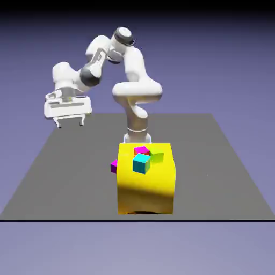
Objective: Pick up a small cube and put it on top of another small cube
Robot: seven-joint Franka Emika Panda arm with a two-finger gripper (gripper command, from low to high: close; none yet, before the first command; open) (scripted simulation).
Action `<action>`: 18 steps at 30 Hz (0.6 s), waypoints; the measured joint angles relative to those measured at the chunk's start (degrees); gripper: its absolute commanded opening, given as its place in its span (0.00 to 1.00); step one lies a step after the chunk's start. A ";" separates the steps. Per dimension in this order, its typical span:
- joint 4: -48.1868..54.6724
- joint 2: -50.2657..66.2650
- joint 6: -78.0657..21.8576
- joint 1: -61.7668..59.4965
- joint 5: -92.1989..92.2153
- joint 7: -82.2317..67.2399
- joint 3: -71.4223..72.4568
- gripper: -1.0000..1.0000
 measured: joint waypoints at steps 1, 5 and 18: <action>0.05 -0.75 -0.90 0.15 -0.68 -1.72 -2.08 0.50; 0.26 -3.73 -4.50 0.76 -3.40 -8.59 -10.38 0.50; 0.93 -13.42 -16.19 2.75 -12.24 -30.91 -37.38 0.50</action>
